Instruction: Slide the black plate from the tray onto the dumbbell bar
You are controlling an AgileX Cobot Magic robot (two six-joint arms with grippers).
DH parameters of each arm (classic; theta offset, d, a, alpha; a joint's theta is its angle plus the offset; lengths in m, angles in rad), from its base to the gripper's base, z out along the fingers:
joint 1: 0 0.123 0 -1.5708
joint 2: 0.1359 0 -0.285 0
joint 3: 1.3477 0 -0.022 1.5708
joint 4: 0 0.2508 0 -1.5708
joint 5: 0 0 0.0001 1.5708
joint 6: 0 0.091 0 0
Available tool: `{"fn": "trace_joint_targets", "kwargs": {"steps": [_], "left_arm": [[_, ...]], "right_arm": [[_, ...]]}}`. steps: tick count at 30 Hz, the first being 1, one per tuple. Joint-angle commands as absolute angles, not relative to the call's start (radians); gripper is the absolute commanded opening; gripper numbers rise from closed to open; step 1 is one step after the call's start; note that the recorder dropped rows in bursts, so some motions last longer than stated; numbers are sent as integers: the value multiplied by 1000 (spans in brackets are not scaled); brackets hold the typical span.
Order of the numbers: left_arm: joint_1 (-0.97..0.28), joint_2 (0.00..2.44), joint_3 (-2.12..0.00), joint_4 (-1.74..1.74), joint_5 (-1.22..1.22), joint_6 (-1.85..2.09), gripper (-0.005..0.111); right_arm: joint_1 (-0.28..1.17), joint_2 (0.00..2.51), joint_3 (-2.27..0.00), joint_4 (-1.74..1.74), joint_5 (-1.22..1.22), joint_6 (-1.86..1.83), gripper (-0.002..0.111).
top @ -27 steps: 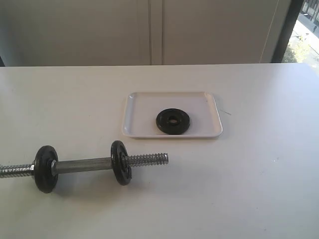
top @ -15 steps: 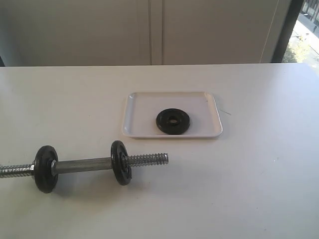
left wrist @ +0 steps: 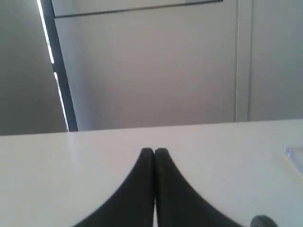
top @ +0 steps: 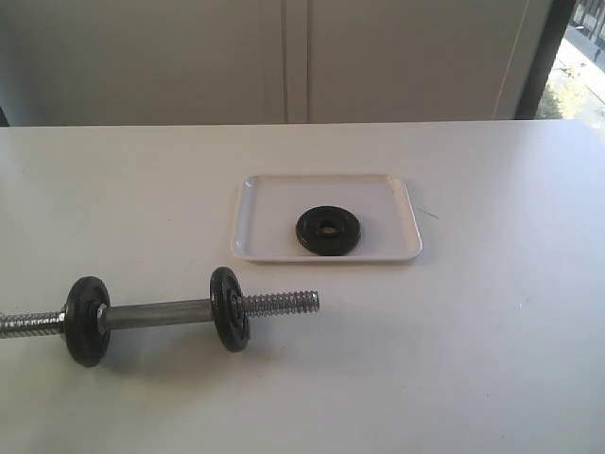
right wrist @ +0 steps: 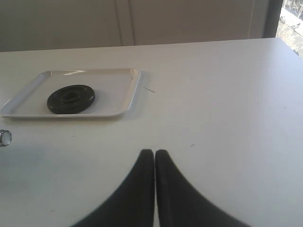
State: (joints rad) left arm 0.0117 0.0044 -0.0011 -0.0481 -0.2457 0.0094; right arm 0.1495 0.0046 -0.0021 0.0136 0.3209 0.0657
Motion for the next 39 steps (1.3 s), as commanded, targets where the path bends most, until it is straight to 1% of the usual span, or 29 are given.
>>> {"fn": "trace_joint_targets", "kwargs": {"steps": [1,8,14,18,20,25,28,32,39], "left_arm": [[9,0,0,-56,-414,-58,0],[9,0,0,-56,-643,-350,0],[9,0,0,-56,-816,-354,0],[9,0,-28,-56,-818,-364,0],[9,0,-63,-56,-743,-368,0],[9,6,-181,-56,-398,-353,0],[9,56,-255,-56,-216,-291,0],[9,170,-378,-56,-6,-232,0],[9,480,-602,-54,407,0,0]], "right_arm": [[153,0,0,7,313,65,1],[153,0,0,7,313,65,1],[153,0,0,7,313,65,1],[153,0,0,7,313,65,1],[153,0,0,7,313,65,1],[153,0,0,7,313,65,1],[153,0,0,7,313,65,1],[153,0,0,7,313,65,1],[153,0,0,7,313,65,1]]}}
